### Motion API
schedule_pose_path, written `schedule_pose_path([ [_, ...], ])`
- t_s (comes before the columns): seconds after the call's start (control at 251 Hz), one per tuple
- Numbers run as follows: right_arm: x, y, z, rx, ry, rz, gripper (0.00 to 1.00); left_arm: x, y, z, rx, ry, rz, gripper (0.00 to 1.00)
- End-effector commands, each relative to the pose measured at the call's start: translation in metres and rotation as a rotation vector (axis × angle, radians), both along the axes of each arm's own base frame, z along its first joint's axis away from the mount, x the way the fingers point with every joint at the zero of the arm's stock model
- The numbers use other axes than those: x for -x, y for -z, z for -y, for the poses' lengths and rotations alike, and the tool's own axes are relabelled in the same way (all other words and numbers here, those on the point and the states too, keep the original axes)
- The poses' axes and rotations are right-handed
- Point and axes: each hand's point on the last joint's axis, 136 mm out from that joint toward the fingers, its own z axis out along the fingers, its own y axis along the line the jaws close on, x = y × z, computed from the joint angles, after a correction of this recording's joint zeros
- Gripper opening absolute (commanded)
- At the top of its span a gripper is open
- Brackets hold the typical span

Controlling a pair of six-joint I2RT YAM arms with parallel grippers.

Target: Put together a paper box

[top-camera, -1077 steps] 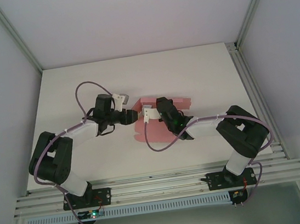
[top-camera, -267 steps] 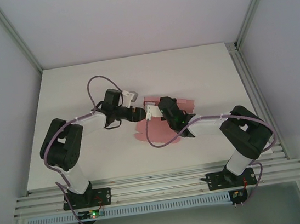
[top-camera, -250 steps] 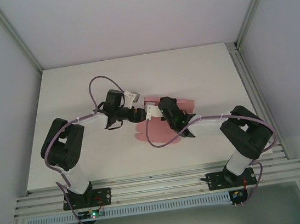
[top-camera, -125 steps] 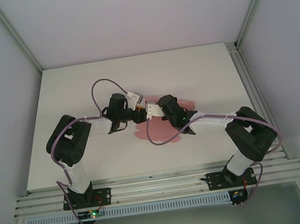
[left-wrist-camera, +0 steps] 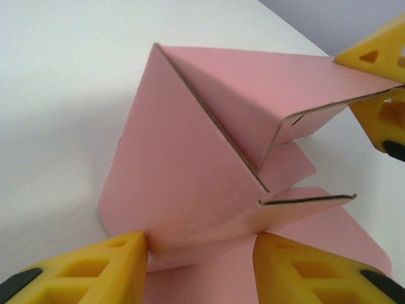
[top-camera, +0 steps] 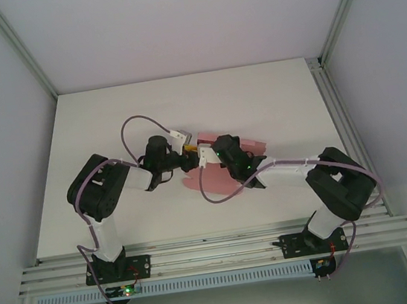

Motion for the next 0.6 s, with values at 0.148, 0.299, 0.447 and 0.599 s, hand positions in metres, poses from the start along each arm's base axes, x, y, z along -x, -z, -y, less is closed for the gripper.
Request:
schedule_pose_path([
  [0.148,0.069,0.082,0.035,0.379,-0.165,-0.233,0.0,-0.01,0.014,-0.017,0.006,-0.082,-0.001,0.54],
  [0.299,0.056,0.089,0.034,0.412,-0.14,-0.2,0.0,-0.016,0.003,-0.002,0.085,-0.013,0.041,0.54],
  [0.447,0.047,0.101,0.031,0.385,-0.12,-0.176,0.0,-0.023,-0.017,0.005,0.156,0.007,0.111,0.6],
  [0.599,0.045,0.104,0.021,0.303,-0.101,-0.208,0.0,-0.029,-0.023,0.008,0.162,-0.01,0.166,0.62],
])
